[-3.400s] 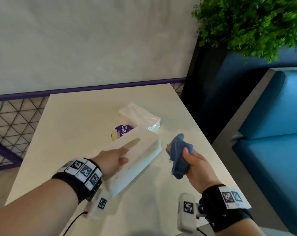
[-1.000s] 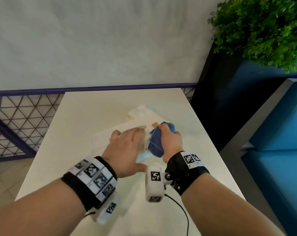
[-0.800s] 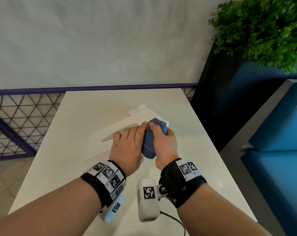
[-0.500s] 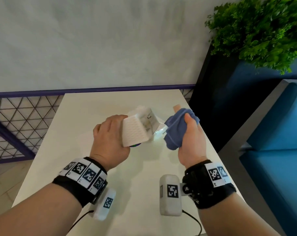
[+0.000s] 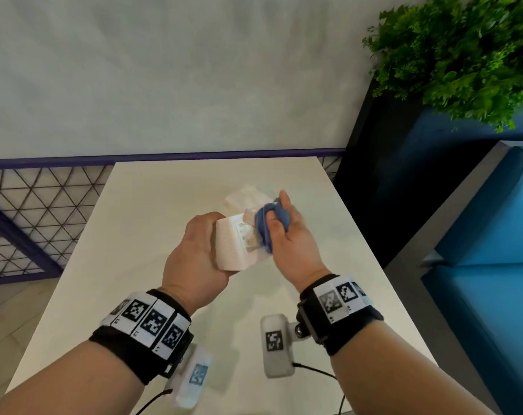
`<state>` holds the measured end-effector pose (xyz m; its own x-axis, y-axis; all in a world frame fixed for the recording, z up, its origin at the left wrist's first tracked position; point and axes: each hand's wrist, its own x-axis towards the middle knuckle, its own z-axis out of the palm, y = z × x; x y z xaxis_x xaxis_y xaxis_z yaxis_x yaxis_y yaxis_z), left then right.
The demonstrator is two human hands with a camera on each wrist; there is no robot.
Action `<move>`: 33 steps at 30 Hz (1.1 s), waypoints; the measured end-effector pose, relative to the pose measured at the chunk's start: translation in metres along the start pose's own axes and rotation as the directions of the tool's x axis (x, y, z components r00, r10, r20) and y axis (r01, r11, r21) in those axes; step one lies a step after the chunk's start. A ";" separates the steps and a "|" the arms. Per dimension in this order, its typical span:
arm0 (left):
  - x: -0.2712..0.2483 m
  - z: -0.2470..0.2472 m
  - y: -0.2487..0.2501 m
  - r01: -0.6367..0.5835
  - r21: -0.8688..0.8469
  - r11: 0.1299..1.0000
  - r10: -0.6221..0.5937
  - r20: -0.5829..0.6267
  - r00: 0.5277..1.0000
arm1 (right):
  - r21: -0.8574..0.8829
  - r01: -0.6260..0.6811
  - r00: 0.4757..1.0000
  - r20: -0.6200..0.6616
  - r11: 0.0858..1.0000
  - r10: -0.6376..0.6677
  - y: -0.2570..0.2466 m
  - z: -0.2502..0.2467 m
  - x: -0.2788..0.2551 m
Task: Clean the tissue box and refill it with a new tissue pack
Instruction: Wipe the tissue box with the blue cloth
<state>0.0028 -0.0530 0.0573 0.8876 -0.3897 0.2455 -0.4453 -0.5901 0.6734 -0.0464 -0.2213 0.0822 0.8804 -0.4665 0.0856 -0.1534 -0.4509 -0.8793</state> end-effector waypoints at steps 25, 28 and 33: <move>0.002 -0.041 -0.031 0.089 -0.366 0.927 0.031 0.309 0.951 | -0.003 0.359 0.854 0.405 0.933 -0.327 -0.016 -0.026 -0.001; 0.002 -0.058 -0.014 0.053 0.045 0.998 -0.064 0.305 0.950 | -0.091 0.364 0.868 0.395 0.927 -0.302 -0.011 -0.016 -0.002; -0.005 -0.047 0.018 -0.201 0.414 0.888 0.104 0.244 0.964 | -0.231 0.551 0.804 0.405 0.802 -0.435 -0.019 0.012 -0.006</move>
<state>-0.0041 -0.0284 0.1012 0.7808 -0.6096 0.1367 -0.6221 -0.7386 0.2598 -0.0428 -0.2007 0.0926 0.9564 0.1297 0.2618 0.2583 -0.7943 -0.5499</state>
